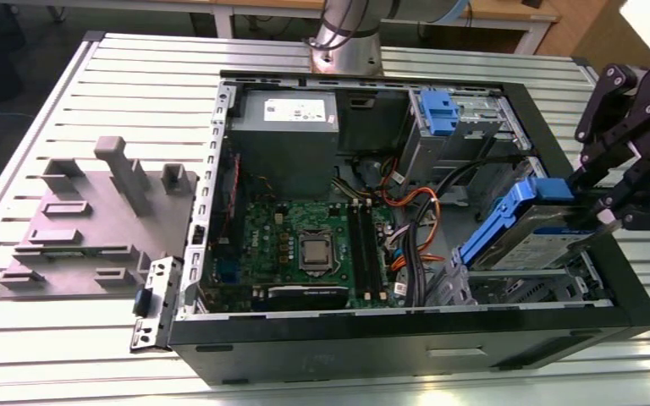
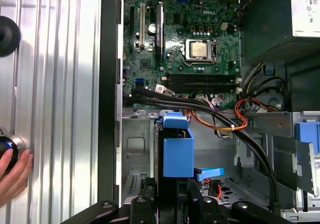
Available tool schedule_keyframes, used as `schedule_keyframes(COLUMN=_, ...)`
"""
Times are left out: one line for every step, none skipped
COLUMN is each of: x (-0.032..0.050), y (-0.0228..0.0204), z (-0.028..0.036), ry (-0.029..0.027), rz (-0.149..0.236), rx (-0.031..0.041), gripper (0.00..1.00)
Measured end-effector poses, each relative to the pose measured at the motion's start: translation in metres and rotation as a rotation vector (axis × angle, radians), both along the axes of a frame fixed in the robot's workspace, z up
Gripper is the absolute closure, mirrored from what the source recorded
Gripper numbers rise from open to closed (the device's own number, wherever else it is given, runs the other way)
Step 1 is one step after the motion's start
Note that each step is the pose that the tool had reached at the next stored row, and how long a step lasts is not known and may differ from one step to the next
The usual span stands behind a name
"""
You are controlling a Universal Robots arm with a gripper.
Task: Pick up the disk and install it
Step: 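Insert the disk into the insertion slot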
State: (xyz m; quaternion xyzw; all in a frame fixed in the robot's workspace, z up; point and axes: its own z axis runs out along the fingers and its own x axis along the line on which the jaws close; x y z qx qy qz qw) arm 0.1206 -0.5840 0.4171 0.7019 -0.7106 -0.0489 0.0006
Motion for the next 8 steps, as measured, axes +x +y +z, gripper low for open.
schedule_keyframes(x=0.0, y=0.0, z=-0.0017, ry=0.0, rz=0.0, rx=0.0001, gripper=0.65)
schedule_keyframes(x=0.0, y=0.0, z=-0.0035, ry=0.0, rz=0.0, rx=0.0001, gripper=0.65)
schedule_keyframes(x=0.0, y=0.0, z=-0.0053, ry=-0.0001, rz=0.0, rx=0.0001, gripper=0.65)
schedule_keyframes(x=0.0, y=0.0, z=-0.0072, ry=0.0, rz=0.0, rx=0.0, gripper=0.65)
schedule_keyframes(x=-0.0001, y=0.0, z=-0.009, ry=-0.0001, rz=0.0, rx=0.0, gripper=0.65)
schedule_keyframes(x=-0.0001, y=0.0, z=-0.0108, ry=0.0, rz=0.0, rx=0.0, gripper=0.65)
schedule_keyframes(x=-0.0002, y=0.0, z=-0.0126, ry=-0.0001, rz=0.0, rx=0.0, gripper=0.65)
schedule_keyframes(x=-0.0002, y=0.0, z=-0.0145, ry=-0.0001, rz=0.0, rx=0.0001, gripper=0.65)
